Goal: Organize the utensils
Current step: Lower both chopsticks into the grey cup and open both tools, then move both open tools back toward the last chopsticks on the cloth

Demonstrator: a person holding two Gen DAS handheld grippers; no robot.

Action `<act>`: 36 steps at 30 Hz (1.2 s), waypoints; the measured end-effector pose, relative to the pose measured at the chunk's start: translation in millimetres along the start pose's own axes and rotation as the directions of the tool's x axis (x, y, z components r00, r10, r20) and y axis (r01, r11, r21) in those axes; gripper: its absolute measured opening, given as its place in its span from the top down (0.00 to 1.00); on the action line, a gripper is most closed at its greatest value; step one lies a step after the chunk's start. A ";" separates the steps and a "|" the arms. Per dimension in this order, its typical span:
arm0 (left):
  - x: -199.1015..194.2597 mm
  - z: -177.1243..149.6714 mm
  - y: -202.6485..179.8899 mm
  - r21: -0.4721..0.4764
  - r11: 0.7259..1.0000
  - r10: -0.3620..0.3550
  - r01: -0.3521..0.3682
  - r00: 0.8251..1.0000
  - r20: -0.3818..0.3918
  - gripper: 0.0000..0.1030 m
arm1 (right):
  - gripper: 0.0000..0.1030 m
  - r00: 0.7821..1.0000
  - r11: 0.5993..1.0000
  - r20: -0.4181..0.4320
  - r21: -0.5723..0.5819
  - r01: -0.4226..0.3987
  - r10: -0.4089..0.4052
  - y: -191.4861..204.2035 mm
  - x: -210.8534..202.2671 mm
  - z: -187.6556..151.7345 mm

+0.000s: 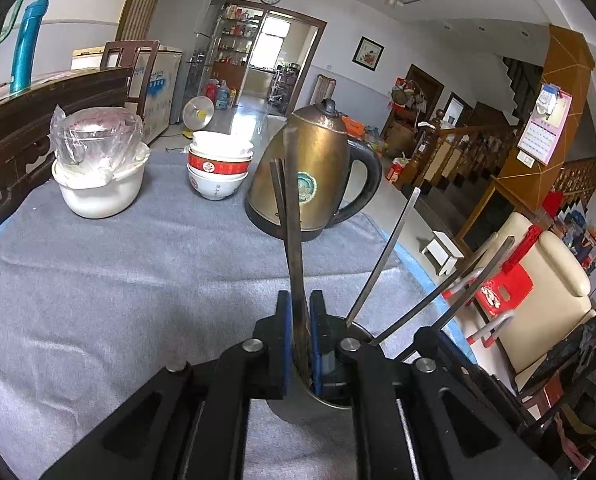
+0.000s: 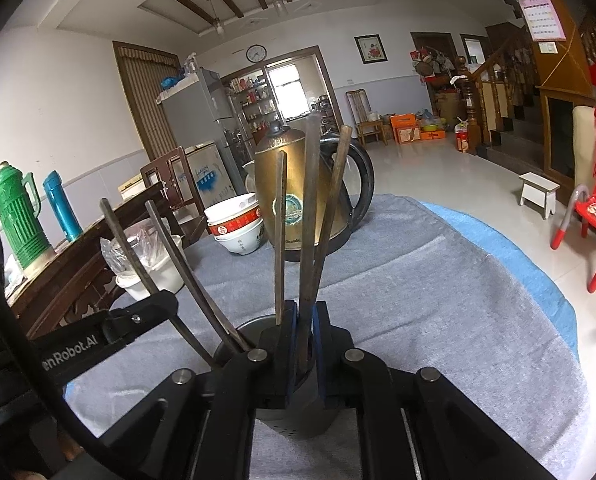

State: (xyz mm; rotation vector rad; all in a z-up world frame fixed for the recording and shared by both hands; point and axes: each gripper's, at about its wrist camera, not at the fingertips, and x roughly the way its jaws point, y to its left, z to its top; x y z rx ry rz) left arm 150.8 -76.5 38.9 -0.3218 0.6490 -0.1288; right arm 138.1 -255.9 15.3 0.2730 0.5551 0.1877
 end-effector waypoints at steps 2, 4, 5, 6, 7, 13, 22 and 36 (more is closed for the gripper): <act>-2.0 2.0 2.2 -0.013 1.000 0.000 0.000 1.000 0.003 0.76 | 0.73 1.000 1.000 0.014 0.010 0.000 0.000 -2.0 -3.3 2.2; -5.9 5.2 5.1 -0.025 1.000 0.001 -0.001 1.000 0.012 0.68 | 0.49 1.000 1.000 0.029 0.018 -0.004 0.003 -4.1 -6.7 5.3; -8.3 6.9 6.4 -0.031 1.000 0.002 -0.002 1.000 0.016 0.65 | 0.37 0.999 1.000 0.041 0.022 -0.007 0.006 -4.5 -9.1 6.2; -11.6 8.6 7.6 -0.038 0.999 0.001 0.000 1.000 0.026 0.61 | 0.37 0.998 1.000 0.062 0.027 -0.002 0.001 -6.0 -13.8 8.4; -15.1 9.9 8.6 -0.043 0.999 0.000 0.001 0.999 0.034 0.60 | 0.37 0.997 1.000 0.072 0.031 0.000 -0.002 -6.5 -17.1 10.3; -48.8 19.3 22.7 -0.069 0.998 0.008 -0.001 0.995 0.097 0.38 | 0.37 0.989 0.998 0.147 0.061 0.006 -0.015 -12.3 -44.0 21.8; -91.6 -1.1 66.4 -0.052 0.994 0.100 -0.096 0.992 0.079 0.25 | 0.34 0.990 0.998 0.141 0.070 -0.007 -0.003 -12.9 -78.2 12.9; -73.2 -92.0 167.9 -0.064 0.927 0.340 -0.369 0.902 -0.267 0.25 | 0.33 0.946 0.999 -0.321 -0.029 0.031 -0.038 -9.1 -38.3 -101.1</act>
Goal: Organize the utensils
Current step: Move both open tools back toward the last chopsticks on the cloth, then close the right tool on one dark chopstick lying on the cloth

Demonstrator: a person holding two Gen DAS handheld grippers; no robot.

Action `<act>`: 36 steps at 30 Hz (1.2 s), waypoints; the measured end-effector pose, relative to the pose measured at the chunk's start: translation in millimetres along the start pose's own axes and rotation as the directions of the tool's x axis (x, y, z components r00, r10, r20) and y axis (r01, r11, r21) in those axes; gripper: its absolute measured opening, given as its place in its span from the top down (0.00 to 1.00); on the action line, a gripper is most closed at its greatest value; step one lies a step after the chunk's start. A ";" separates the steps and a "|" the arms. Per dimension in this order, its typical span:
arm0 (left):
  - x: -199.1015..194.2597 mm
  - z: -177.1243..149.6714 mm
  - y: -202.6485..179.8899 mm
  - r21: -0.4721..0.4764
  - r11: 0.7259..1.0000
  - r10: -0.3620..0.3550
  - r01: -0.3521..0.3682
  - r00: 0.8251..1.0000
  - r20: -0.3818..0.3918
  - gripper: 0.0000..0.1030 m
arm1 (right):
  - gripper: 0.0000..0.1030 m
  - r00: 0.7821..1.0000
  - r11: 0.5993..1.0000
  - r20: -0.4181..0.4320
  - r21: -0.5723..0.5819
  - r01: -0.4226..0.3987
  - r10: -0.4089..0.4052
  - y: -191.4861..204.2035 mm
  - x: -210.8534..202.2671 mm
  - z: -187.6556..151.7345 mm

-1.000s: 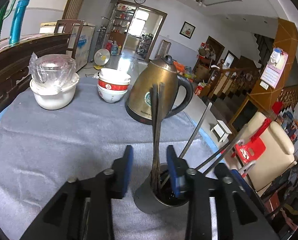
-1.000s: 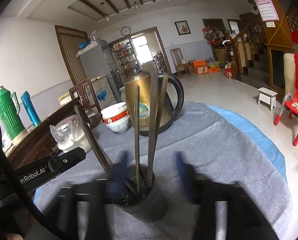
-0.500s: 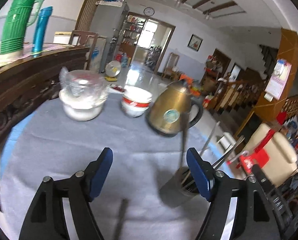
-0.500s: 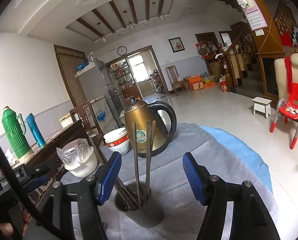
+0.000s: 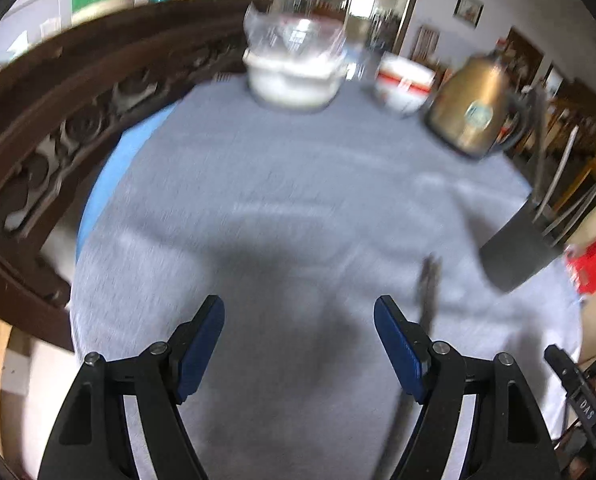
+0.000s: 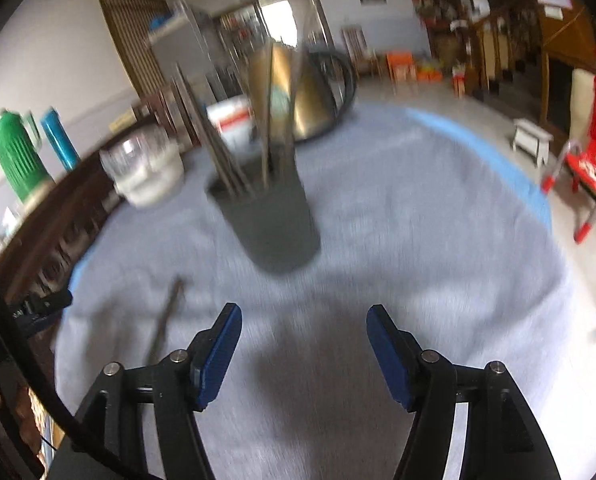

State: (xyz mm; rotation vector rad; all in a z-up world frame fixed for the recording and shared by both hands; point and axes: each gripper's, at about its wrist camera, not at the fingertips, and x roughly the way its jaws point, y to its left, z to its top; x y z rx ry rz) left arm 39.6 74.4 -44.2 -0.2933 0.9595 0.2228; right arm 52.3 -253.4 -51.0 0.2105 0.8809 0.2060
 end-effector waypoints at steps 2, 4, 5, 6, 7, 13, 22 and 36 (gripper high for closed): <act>6.3 -5.9 3.9 -0.001 1.000 0.011 -0.011 1.000 -0.020 0.25 | 0.34 0.997 1.000 -0.065 0.000 0.031 -0.031 -1.5 12.4 -8.3; 11.7 -12.0 8.6 -0.009 1.000 0.019 -0.020 0.999 -0.037 0.25 | 0.34 0.993 0.999 -0.105 0.008 0.045 -0.043 -3.7 20.3 -13.4; 14.4 -14.5 11.5 -0.017 1.000 0.016 -0.017 0.999 -0.045 0.25 | 0.34 0.990 0.998 -0.125 0.008 0.062 -0.061 -4.4 23.5 -16.4; 17.3 -16.9 13.9 -0.023 1.000 0.014 -0.015 0.998 -0.054 0.25 | 0.34 0.989 0.998 -0.130 0.006 0.069 -0.068 -4.4 24.5 -19.0; 19.5 -17.2 15.3 -0.025 1.000 0.014 -0.016 0.998 -0.063 0.25 | 0.34 0.988 0.997 -0.134 0.004 0.071 -0.070 -5.1 24.8 -21.4; 38.8 -26.0 23.4 -0.026 0.999 0.032 -0.035 0.994 -0.102 0.25 | 0.34 0.983 0.996 -0.161 -0.014 0.086 -0.087 0.5 24.8 -21.6; 39.0 -32.6 10.4 0.076 0.993 0.091 -0.086 0.994 -0.066 0.20 | 0.37 0.959 0.990 -0.246 0.008 -0.142 0.139 53.0 34.8 -7.7; 36.5 -34.2 21.2 0.057 0.996 0.069 -0.065 0.995 -0.073 0.20 | 0.86 0.854 0.953 -0.473 -0.087 -0.291 0.218 154.9 100.2 -8.2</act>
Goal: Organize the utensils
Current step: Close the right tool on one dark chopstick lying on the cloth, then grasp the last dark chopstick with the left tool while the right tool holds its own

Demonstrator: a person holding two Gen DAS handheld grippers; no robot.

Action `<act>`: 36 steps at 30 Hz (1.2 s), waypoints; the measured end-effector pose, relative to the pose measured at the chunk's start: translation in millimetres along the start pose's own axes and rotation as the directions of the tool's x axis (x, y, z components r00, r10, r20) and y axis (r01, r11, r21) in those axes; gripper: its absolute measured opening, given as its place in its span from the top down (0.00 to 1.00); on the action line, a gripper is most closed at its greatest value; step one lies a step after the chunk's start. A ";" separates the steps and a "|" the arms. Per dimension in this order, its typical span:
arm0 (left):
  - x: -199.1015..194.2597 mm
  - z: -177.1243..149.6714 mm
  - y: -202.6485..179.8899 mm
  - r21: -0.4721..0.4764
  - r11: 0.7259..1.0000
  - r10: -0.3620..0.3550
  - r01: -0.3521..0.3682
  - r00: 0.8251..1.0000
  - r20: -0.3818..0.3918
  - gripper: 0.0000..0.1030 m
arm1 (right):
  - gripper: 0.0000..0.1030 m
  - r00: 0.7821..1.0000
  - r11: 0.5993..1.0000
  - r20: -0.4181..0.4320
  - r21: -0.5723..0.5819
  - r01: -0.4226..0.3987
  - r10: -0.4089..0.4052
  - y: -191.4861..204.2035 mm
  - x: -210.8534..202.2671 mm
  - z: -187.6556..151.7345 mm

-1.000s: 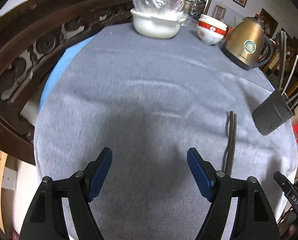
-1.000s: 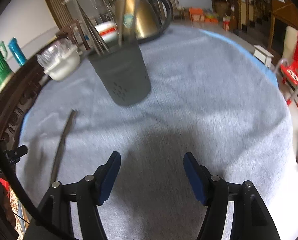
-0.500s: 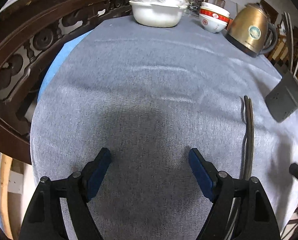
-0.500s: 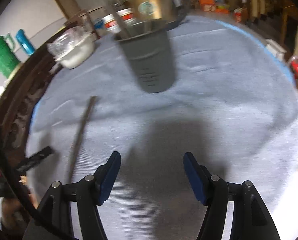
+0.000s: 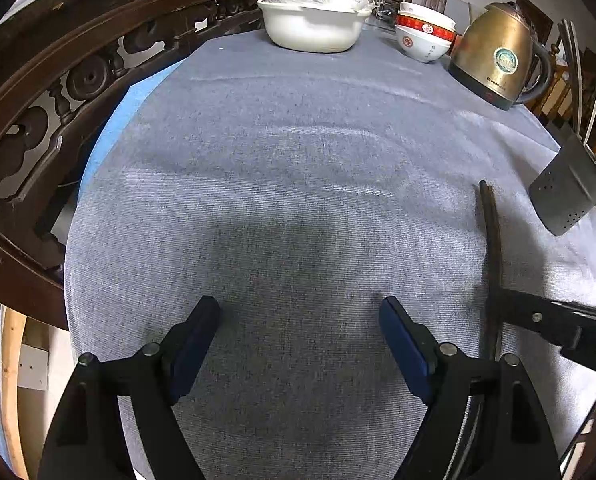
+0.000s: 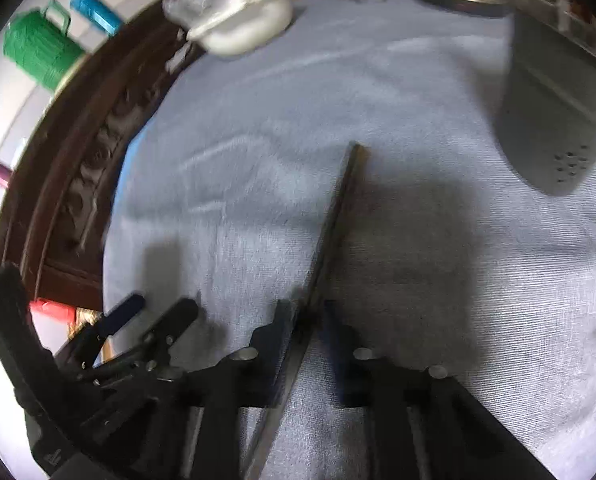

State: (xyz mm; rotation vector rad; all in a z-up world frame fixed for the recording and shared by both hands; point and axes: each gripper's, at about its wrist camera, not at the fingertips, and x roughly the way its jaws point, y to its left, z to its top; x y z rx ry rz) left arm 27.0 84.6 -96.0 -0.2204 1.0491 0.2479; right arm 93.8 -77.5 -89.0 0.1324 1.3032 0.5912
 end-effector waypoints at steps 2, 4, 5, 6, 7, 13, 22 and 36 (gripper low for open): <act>-0.4 -0.8 -1.0 0.005 1.000 0.003 -0.003 1.000 0.000 0.20 | 0.93 1.000 1.000 0.004 -0.021 0.021 -0.021 0.1 -7.6 -0.2; -1.3 -1.2 -1.6 0.000 1.000 0.003 -0.003 1.000 0.000 0.20 | 0.94 0.999 0.999 -0.002 -0.023 0.048 -0.048 -7.6 -16.1 0.5; -1.4 -1.1 -1.8 -0.003 1.000 0.004 -0.004 1.000 -0.001 0.20 | 0.94 0.998 0.998 -0.012 -0.022 0.057 -0.057 -11.9 -18.6 -0.4; -1.4 -1.2 -2.0 -0.003 1.000 0.004 -0.004 1.000 -0.003 0.20 | 0.94 0.998 0.998 -0.005 -0.010 0.068 -0.068 -17.6 -21.7 -1.0; -2.2 -1.6 -2.5 -0.002 1.000 0.001 -0.001 1.000 -0.007 0.20 | 0.93 0.997 0.997 0.001 -0.002 0.077 -0.077 -22.6 -23.3 0.7; -2.7 -0.5 -1.4 -0.024 1.000 -0.018 0.018 0.999 -0.031 0.20 | 0.88 0.998 0.995 0.008 0.082 0.056 -0.057 -46.3 -24.6 -4.0; -4.4 -0.7 -8.2 -0.021 0.999 -0.039 0.037 0.997 -0.062 0.20 | 0.86 0.998 0.997 -0.031 0.061 0.052 -0.050 -29.3 -9.3 7.6; -4.0 24.3 -44.1 0.053 0.978 -0.188 0.203 0.961 -0.202 0.20 | 0.89 0.980 0.994 -0.176 0.040 0.105 -0.097 -60.9 -15.5 19.0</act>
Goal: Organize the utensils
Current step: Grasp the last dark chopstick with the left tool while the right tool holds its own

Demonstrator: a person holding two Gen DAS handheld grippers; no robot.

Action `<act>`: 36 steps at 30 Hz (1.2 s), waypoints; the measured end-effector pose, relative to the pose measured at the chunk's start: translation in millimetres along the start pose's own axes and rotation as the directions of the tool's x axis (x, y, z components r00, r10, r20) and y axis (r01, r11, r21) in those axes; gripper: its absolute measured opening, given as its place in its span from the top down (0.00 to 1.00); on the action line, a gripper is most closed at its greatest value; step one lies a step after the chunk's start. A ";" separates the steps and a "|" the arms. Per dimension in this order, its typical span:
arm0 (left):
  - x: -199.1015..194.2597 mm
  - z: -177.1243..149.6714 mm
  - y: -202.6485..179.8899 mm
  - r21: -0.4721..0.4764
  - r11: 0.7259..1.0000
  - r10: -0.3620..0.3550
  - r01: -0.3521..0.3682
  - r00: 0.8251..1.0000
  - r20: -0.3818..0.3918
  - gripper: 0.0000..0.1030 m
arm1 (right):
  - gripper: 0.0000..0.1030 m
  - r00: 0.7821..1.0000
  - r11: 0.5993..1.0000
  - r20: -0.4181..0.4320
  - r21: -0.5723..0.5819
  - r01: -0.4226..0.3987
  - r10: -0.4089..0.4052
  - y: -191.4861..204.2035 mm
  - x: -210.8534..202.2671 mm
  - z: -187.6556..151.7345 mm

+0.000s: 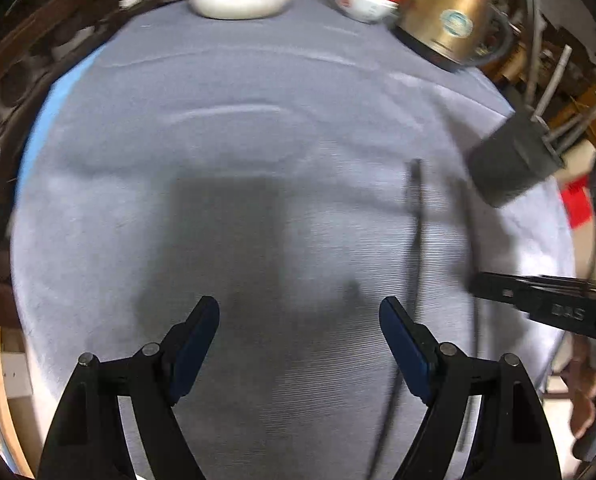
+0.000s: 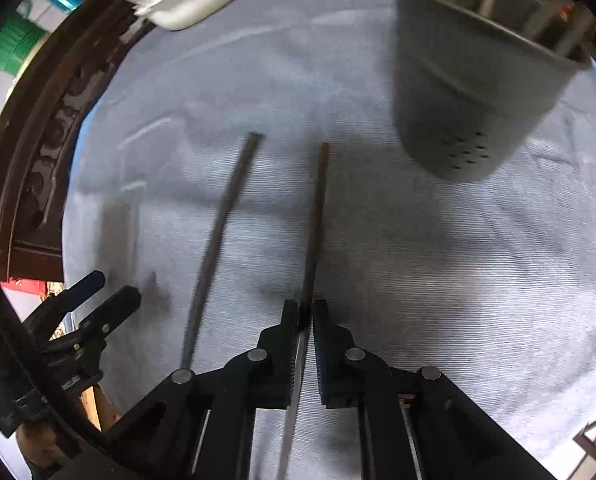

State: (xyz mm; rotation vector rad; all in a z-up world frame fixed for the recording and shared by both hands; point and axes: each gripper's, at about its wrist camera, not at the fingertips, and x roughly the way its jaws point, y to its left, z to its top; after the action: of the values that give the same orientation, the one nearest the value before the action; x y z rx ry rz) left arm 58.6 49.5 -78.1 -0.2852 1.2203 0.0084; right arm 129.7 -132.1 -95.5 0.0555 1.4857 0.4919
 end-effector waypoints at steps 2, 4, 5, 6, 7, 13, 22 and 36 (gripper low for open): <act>-1.2 6.3 -6.7 0.015 1.000 -0.010 0.010 1.000 -0.012 0.20 | 0.89 1.000 0.999 -0.005 0.028 -0.017 0.017 -4.6 -0.2 4.3; -1.5 12.4 -12.4 0.029 0.999 -0.014 0.014 1.000 -0.025 0.20 | 0.89 1.000 0.999 -0.002 0.026 -0.018 0.018 -4.4 0.7 8.5; -1.4 14.3 -15.1 0.033 0.999 -0.012 0.013 0.999 -0.030 0.20 | 0.89 1.000 0.999 -0.006 0.029 -0.020 0.020 -3.4 1.8 11.3; -1.4 16.1 -15.9 0.034 0.999 -0.013 0.014 0.999 -0.032 0.20 | 0.90 1.000 1.000 -0.012 0.022 -0.021 0.021 -3.3 2.2 13.8; -1.2 17.8 -16.5 0.036 0.999 -0.008 0.010 0.999 -0.036 0.20 | 0.92 1.000 1.000 -0.015 0.019 -0.019 0.019 -4.4 2.7 15.3; 7.1 37.8 -29.5 0.069 0.998 0.008 -0.002 0.996 -0.084 0.21 | 0.93 0.997 0.996 -0.017 -0.053 0.070 -0.071 -17.3 -6.9 14.4; 40.3 68.1 -74.2 0.116 0.993 0.026 0.003 0.969 -0.245 0.47 | 0.93 0.998 0.995 -0.019 -0.083 0.062 -0.064 -42.6 -13.5 8.5; 75.4 75.2 -90.9 0.189 0.980 0.041 0.053 0.888 -0.458 0.94 | 0.93 0.998 0.991 -0.048 -0.129 0.029 -0.036 -55.3 -20.7 1.9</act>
State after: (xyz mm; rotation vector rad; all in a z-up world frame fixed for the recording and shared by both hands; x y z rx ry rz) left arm 168.8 -32.6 -105.3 -0.1170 1.6818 -0.1961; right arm 147.0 -188.6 -94.2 -0.0827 1.4982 0.5648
